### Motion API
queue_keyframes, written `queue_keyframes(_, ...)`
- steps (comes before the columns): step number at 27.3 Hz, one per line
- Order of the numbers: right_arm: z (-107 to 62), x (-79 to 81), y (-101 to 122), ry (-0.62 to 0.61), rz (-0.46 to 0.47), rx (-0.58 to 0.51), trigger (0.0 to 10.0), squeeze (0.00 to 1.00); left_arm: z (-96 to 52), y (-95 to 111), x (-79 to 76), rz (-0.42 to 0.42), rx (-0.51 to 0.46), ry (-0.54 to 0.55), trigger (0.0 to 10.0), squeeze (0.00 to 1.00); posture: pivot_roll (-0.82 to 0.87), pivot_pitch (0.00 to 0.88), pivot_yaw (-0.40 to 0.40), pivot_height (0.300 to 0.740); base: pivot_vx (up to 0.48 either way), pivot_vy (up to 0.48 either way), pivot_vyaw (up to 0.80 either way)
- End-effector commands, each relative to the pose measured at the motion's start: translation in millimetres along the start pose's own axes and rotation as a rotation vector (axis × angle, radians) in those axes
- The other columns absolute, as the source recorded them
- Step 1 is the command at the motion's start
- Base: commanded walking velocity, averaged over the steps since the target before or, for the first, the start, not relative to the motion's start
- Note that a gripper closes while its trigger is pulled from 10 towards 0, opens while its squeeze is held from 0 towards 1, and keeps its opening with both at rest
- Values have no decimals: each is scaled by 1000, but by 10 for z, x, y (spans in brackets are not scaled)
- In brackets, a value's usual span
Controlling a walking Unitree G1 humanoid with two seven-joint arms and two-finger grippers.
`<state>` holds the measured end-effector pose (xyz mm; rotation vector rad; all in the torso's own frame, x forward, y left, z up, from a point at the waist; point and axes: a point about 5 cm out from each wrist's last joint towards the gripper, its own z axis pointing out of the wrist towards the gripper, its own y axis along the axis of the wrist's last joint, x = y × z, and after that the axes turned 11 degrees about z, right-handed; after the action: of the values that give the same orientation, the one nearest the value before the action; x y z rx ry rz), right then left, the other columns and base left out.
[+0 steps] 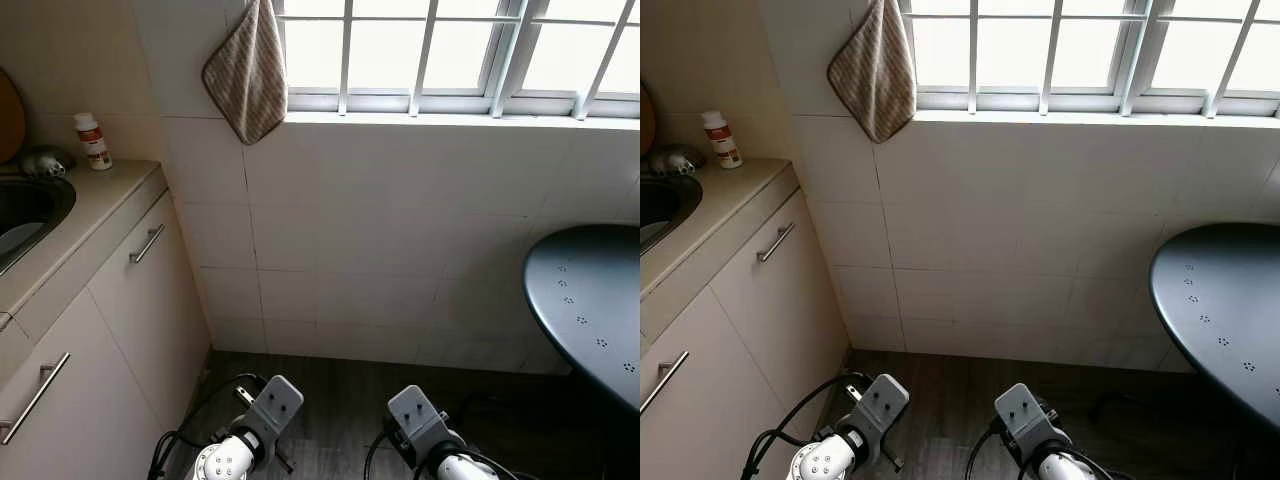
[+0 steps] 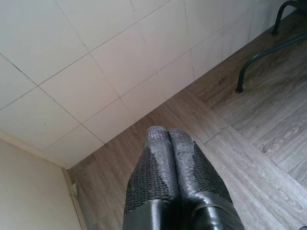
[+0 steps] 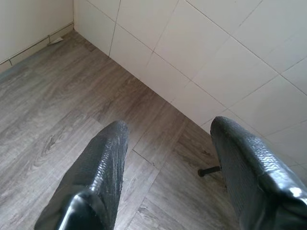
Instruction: Kitchen organization
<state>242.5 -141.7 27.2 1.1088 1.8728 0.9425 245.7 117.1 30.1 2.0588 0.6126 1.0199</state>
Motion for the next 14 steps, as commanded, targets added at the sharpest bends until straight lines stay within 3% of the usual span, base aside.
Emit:
queue_keyframes(1,45,-7,31,-22,55,-7,10000,0,7,6,36,-29,-18,-8,10000,0,8,0,13,740,0,0,0)
queue_keyframes(14,44,-16,26,-20,61,-4,10000,0,7,20,37,-39,-16,-24,10000,0,0,0,8,740,0,0,0)
